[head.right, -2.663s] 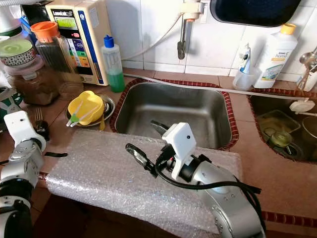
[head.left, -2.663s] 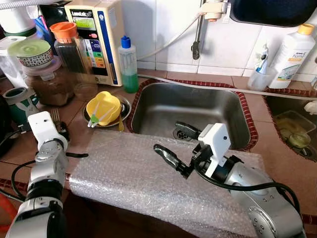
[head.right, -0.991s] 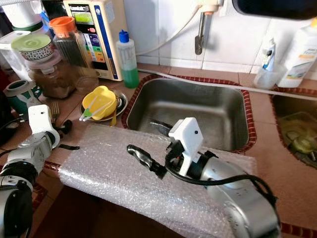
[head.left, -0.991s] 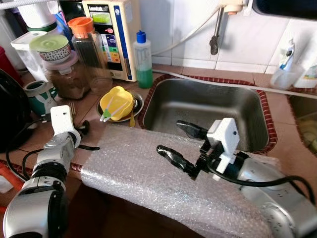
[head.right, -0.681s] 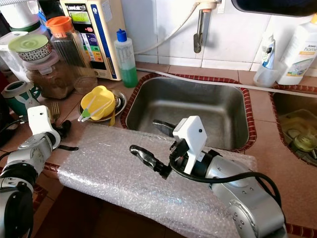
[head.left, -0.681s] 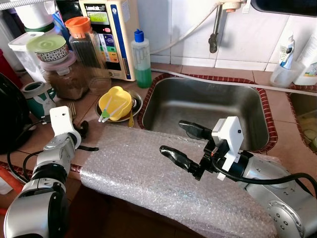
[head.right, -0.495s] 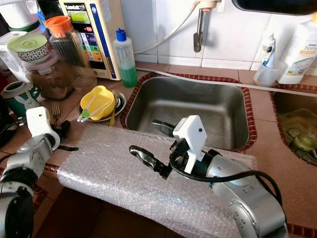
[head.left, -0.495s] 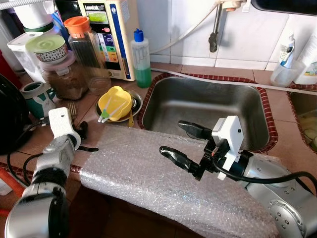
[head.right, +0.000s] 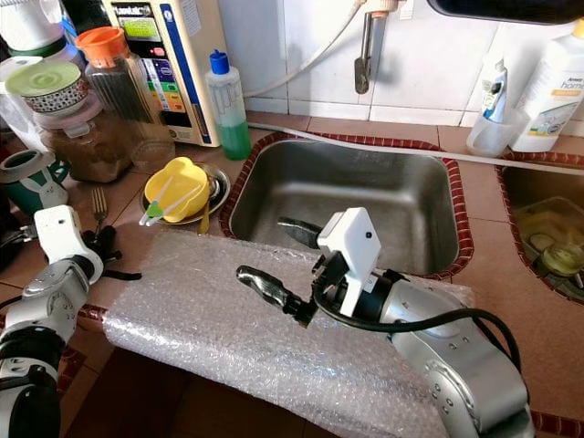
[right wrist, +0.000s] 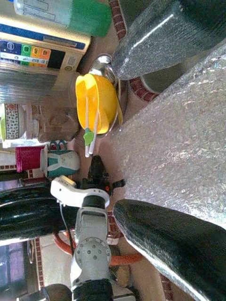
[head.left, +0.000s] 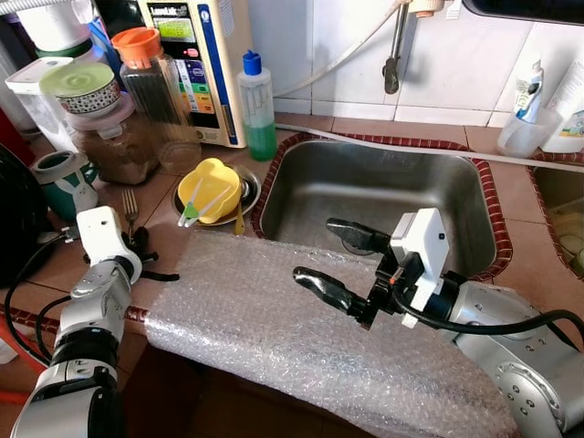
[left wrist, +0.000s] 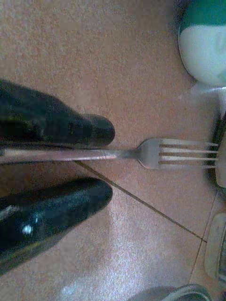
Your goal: Kitchen organization
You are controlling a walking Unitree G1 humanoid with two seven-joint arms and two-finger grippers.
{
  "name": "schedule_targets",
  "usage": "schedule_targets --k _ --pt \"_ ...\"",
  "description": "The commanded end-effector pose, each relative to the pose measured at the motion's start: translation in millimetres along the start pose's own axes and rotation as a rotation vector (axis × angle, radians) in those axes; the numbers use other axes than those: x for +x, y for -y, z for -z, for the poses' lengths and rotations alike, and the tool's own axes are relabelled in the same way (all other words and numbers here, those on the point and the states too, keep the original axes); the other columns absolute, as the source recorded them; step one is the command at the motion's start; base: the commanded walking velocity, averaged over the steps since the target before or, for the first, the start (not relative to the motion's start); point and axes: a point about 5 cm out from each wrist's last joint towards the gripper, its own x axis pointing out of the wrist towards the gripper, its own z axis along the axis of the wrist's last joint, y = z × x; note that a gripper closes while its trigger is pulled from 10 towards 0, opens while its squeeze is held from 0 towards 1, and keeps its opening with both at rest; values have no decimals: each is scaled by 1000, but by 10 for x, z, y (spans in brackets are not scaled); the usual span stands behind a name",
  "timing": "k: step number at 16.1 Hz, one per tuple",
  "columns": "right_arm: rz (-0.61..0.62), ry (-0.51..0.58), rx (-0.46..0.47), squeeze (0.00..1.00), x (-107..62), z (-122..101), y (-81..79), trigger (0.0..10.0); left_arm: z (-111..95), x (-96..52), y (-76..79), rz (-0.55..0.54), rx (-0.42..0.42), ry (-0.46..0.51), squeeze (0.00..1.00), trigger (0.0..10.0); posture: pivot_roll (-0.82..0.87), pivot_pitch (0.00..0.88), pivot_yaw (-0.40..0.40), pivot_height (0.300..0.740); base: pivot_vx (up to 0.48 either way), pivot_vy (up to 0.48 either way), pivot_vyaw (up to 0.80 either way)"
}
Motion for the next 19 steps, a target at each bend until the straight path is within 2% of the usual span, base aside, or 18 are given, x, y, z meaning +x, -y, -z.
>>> schedule_targets --k 1,4,8,10,12,15,16,17,19 --pt "-16 -12 -9 0 16 -9 -13 10000 425 -66 4 14 -12 -171 0 0 -29 102 67 740 0 0 0" --pt "-19 -25 -15 0 2 7 -24 10000 435 -97 13 11 -8 -152 0 0 -35 103 60 740 0 0 0" --pt "-14 -35 -23 0 -12 25 -3 10000 381 -178 84 -22 35 -50 0 0 -31 101 56 740 0 0 0" --pt "-14 -40 -30 0 -3 37 9 10000 359 -271 186 -37 112 56 0 0 -27 97 51 740 0 0 0" --pt "-12 -43 -36 0 -3 42 19 10000 365 -344 254 -39 60 91 0 0 -26 95 49 740 0 0 0" --pt "-11 -44 -41 0 4 43 26 10000 352 -416 286 -63 67 132 0 0 -25 93 48 740 0 0 0" --pt "-9 -43 -44 0 5 46 30 10000 332 -465 300 -84 87 171 0 0 -23 90 47 740 0 0 0" --pt "2 -39 -51 0 9 48 43 10000 263 -536 311 -118 112 253 0 0 -23 90 47 740 0 0 0" --pt "28 -30 -61 0 15 42 78 10000 151 -591 308 -142 148 343 0 0 -22 88 46 740 0 0 0"
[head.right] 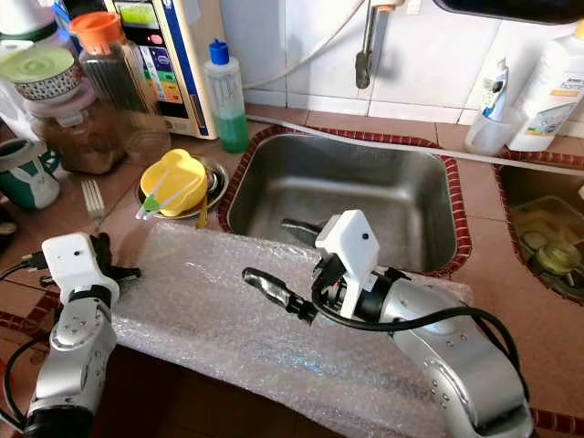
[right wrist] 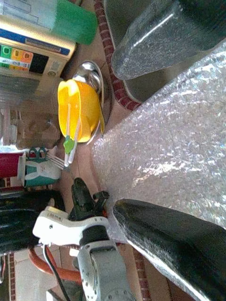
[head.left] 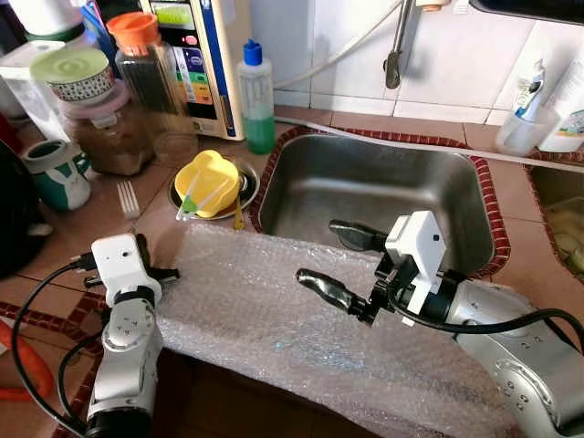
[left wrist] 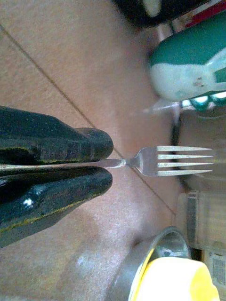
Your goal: Kitchen organization
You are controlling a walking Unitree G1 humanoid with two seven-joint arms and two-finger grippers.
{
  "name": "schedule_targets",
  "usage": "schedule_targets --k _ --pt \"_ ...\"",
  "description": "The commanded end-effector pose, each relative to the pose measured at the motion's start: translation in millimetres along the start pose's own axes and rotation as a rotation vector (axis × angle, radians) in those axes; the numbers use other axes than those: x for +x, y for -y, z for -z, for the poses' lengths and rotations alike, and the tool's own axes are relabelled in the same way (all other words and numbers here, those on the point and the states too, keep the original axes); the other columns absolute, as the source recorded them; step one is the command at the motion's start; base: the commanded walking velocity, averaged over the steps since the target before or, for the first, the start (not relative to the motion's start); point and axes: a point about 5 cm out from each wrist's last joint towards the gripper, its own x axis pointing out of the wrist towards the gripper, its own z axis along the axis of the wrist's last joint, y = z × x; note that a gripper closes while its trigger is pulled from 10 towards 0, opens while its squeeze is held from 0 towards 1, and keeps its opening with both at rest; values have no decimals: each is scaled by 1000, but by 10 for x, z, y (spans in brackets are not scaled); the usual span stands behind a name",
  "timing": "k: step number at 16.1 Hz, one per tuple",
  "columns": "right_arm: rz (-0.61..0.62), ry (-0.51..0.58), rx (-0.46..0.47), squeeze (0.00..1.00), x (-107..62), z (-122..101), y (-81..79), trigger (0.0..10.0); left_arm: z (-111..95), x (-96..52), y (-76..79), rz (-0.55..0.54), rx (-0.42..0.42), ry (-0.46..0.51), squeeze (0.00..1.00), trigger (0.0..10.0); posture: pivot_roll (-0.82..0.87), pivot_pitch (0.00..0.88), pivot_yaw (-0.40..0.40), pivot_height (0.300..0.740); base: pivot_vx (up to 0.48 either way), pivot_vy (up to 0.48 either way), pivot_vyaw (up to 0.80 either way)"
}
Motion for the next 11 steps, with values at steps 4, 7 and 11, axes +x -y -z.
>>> schedule_targets --k 4,7,11 --pt "82 35 -32 0 21 -44 119 10000 -399 64 -45 -26 83 220 0 0 -22 88 43 740 0 0 0" --pt "125 62 -37 0 28 -74 175 10000 -674 143 12 8 117 353 0 0 -23 92 46 740 0 0 0" --pt "318 151 -5 0 -7 -156 386 10000 -1109 142 232 120 166 568 0 0 -30 100 56 740 0 0 0"
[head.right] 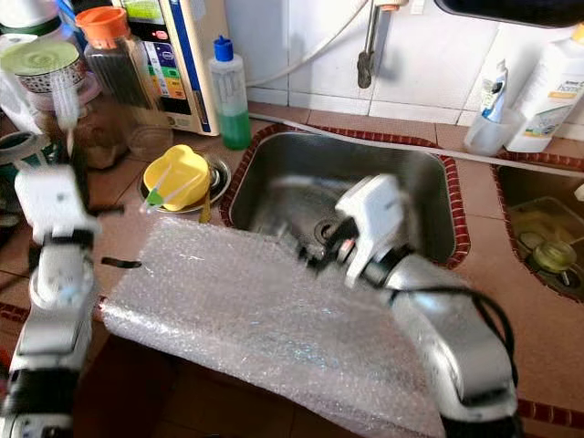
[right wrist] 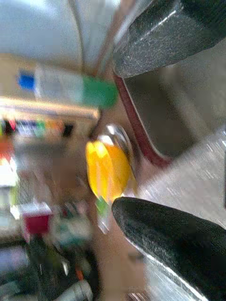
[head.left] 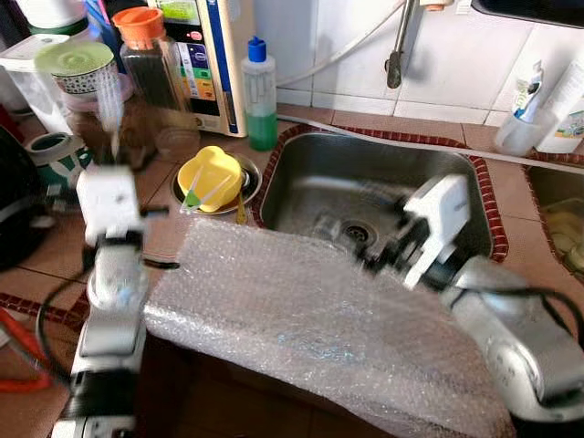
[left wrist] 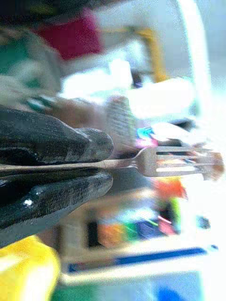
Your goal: Kitchen organization
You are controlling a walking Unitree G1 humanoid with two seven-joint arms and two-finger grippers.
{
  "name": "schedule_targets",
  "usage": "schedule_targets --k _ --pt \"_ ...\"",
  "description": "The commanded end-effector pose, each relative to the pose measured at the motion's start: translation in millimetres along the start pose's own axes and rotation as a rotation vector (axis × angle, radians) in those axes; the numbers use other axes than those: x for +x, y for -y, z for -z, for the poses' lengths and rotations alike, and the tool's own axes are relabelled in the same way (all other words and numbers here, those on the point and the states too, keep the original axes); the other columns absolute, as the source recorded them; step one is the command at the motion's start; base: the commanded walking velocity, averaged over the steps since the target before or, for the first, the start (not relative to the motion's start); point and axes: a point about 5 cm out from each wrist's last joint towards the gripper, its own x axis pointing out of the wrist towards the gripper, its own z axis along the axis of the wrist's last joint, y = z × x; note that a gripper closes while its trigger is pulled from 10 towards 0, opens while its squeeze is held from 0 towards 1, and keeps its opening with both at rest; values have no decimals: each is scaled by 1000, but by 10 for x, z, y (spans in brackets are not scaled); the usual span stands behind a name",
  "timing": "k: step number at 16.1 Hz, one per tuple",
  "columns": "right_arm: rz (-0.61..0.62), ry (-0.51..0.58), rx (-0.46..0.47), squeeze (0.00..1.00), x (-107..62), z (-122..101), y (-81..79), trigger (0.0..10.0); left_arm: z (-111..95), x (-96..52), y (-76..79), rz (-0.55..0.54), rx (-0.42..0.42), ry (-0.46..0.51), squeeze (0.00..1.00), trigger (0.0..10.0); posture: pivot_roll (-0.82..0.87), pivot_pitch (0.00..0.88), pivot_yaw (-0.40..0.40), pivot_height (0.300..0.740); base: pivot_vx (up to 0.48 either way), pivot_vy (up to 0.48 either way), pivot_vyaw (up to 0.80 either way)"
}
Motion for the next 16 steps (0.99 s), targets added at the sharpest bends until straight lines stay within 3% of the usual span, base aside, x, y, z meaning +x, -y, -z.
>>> schedule_targets --k 1,4,7,8,9,13,15,16 --pt "43 18 6 0 -11 -27 59 10000 -107 30 31 31 14 58 0 0 -30 100 56 740 0 0 0" --pt "163 73 44 0 -6 -83 215 10000 -309 28 277 214 57 206 0 0 -32 102 58 740 0 0 0" --pt "235 164 187 0 41 -160 287 10000 -338 -21 564 359 -72 196 0 0 -30 102 60 740 0 0 0" --pt "269 208 283 0 61 -180 318 10000 -355 -73 698 442 -140 195 0 0 -31 100 61 740 0 0 0" --pt "281 219 311 0 66 -185 330 10000 -351 -92 744 472 -159 186 0 0 -31 100 61 740 0 0 0" --pt "270 246 470 0 193 -164 328 10000 -443 -202 1037 658 -371 177 0 0 -36 96 61 740 0 0 0" --pt "257 243 502 0 247 -147 315 10000 -461 -228 1095 705 -390 182 0 0 -34 91 60 740 0 0 0" --pt "228 238 547 0 333 -114 290 10000 -474 -288 1174 779 -415 179 0 0 -33 89 59 740 0 0 0"
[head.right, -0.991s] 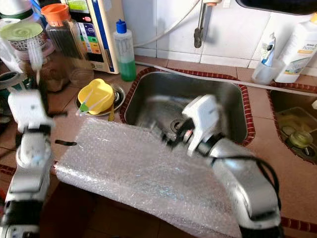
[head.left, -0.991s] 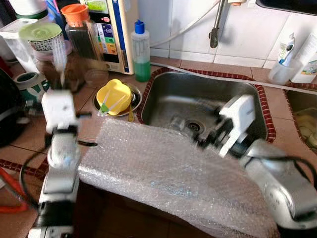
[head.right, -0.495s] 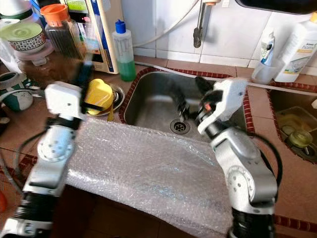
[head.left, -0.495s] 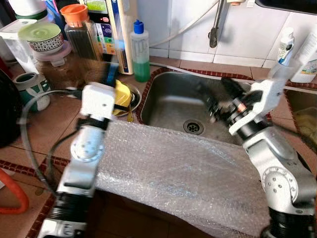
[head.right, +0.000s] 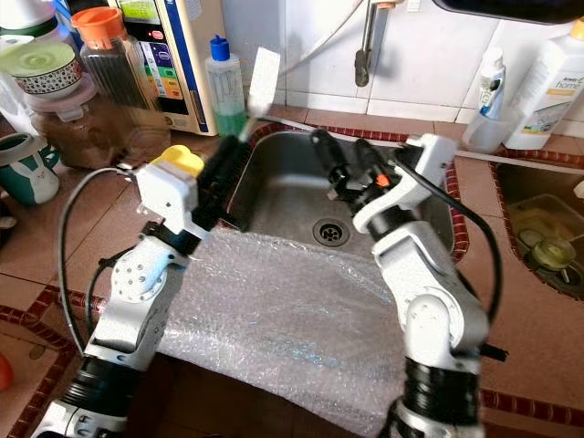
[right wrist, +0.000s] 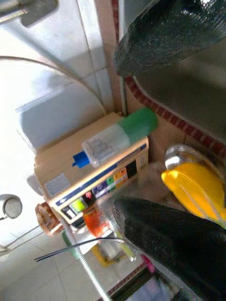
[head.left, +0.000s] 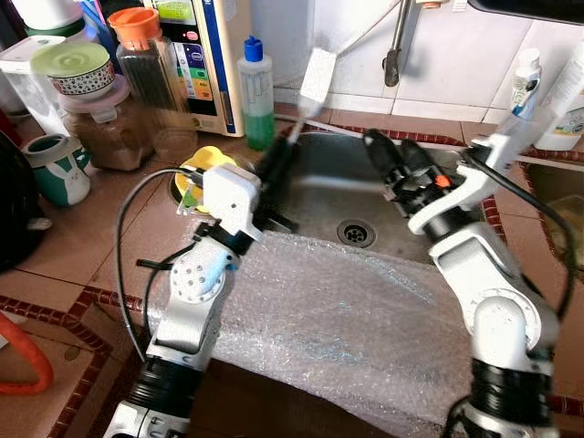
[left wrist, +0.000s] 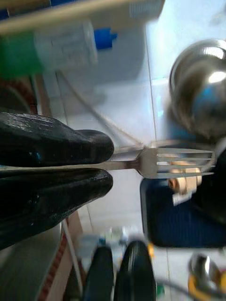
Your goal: Kitchen organization
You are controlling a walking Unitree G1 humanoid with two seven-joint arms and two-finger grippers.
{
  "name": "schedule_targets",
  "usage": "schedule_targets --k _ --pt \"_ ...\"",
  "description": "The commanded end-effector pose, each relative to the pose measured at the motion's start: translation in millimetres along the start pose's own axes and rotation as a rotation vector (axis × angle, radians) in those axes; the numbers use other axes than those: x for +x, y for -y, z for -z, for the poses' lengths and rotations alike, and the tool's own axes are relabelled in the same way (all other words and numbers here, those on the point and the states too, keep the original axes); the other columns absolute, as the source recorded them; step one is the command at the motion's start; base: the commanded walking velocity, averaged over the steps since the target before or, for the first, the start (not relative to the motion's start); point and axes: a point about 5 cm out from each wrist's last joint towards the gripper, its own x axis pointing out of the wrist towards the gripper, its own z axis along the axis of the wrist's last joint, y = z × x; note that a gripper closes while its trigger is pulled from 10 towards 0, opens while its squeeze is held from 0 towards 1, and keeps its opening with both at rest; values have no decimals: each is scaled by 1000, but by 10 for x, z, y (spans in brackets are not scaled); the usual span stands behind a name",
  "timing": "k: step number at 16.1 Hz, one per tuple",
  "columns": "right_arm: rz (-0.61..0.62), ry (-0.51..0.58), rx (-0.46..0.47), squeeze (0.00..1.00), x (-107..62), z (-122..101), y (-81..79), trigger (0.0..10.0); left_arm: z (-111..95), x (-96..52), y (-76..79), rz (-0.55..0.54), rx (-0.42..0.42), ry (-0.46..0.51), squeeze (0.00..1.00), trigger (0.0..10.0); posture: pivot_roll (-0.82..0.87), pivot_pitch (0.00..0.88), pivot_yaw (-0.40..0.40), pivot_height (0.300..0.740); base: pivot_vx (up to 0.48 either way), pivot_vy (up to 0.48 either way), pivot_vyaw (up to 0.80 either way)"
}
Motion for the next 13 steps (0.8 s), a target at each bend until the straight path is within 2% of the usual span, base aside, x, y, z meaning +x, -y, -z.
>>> schedule_targets --k 1,4,7,10,13 --pt "-34 -16 25 0 70 39 -42 10000 -2 28 95 76 -22 0 0 0 -32 86 56 740 0 0 0" --pt "-55 -26 48 0 213 74 -38 10000 26 20 238 152 -56 -3 0 0 -27 90 39 740 0 0 0" --pt "-66 -28 49 0 285 78 -35 10000 45 9 272 171 -58 -15 0 0 -22 94 31 740 0 0 0" --pt "-47 -37 6 0 289 93 18 10000 44 23 134 61 -36 -12 0 0 -18 93 20 740 0 0 0" --pt "49 -6 -77 0 159 44 161 10000 21 34 -48 -35 26 -7 0 0 -16 93 12 740 0 0 0"
